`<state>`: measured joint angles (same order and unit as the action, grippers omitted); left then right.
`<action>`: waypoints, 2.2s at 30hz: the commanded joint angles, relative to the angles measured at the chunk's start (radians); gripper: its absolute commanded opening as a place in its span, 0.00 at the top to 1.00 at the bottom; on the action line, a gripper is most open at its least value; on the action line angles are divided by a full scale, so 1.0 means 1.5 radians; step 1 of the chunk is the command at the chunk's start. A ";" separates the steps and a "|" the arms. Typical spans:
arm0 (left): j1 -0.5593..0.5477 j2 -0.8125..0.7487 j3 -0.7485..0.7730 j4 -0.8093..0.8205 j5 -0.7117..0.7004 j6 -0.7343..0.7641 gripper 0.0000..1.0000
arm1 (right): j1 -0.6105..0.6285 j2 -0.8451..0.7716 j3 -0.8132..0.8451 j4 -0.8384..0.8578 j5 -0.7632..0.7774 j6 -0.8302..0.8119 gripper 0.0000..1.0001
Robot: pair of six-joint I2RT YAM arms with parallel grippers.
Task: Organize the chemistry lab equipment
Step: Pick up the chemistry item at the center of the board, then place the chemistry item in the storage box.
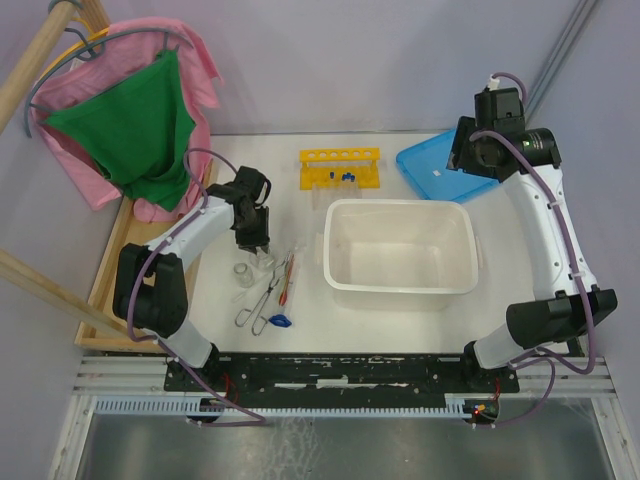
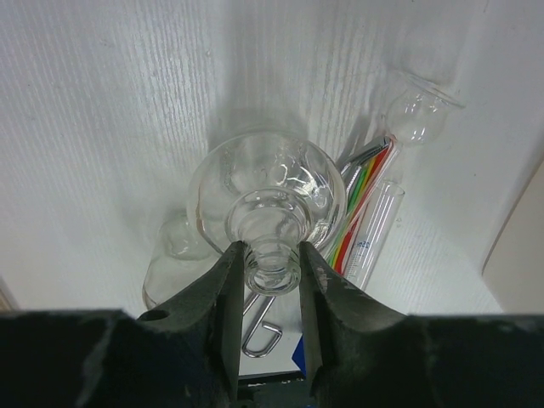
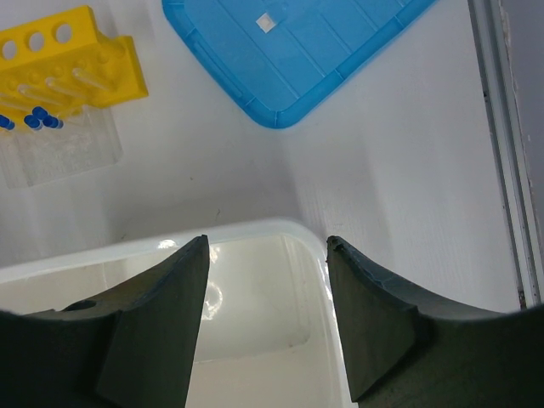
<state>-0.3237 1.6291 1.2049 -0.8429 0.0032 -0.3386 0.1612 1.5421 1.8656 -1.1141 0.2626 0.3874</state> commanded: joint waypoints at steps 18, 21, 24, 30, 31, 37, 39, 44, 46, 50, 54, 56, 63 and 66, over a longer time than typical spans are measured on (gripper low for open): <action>-0.125 -0.005 0.413 -0.156 -0.044 -0.028 0.97 | -0.005 -0.027 -0.021 0.036 0.001 -0.003 0.34; -0.177 0.006 0.484 -0.171 -0.064 -0.037 0.97 | -0.006 -0.027 -0.023 0.039 0.002 -0.001 0.34; -0.228 0.034 0.552 -0.196 -0.054 -0.039 0.97 | -0.007 -0.029 -0.024 0.041 0.001 0.004 0.34; -0.307 0.092 0.610 -0.219 -0.038 -0.037 0.97 | -0.007 -0.038 -0.027 0.041 0.011 0.007 0.34; -0.314 0.098 0.605 -0.216 -0.039 -0.036 0.97 | -0.008 -0.042 -0.029 0.041 0.017 0.007 0.34; -0.322 0.124 0.576 -0.180 -0.040 -0.025 0.97 | -0.012 -0.076 -0.061 0.048 0.038 0.007 0.34; -0.321 0.138 0.574 -0.172 -0.036 -0.020 0.97 | -0.014 -0.084 -0.070 0.046 0.045 0.002 0.34; -0.325 0.174 0.573 -0.150 -0.007 -0.017 0.97 | -0.019 -0.107 -0.093 0.046 0.058 -0.003 0.33; -0.330 0.187 0.573 -0.151 -0.003 -0.017 0.97 | -0.021 -0.115 -0.100 0.047 0.063 -0.005 0.32; -0.343 0.196 0.567 -0.146 -0.002 -0.016 0.97 | -0.024 -0.124 -0.110 0.050 0.065 -0.006 0.32; -0.363 0.213 0.578 -0.148 -0.002 -0.008 0.97 | -0.026 -0.123 -0.112 0.053 0.060 -0.002 0.32; -0.371 0.227 0.587 -0.150 0.004 -0.007 0.97 | -0.026 -0.119 -0.107 0.051 0.059 -0.001 0.32; -0.393 0.280 0.610 -0.145 0.005 -0.005 0.97 | -0.027 -0.120 -0.094 0.042 0.074 0.008 0.32; -0.403 0.325 0.689 -0.161 0.012 -0.001 0.97 | -0.027 -0.124 -0.099 0.041 0.088 0.008 0.32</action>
<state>-0.9127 2.0705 2.0827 -1.1145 0.0010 -0.3672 0.1276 1.3834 1.6936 -1.0695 0.3412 0.3897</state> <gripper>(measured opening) 0.349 0.682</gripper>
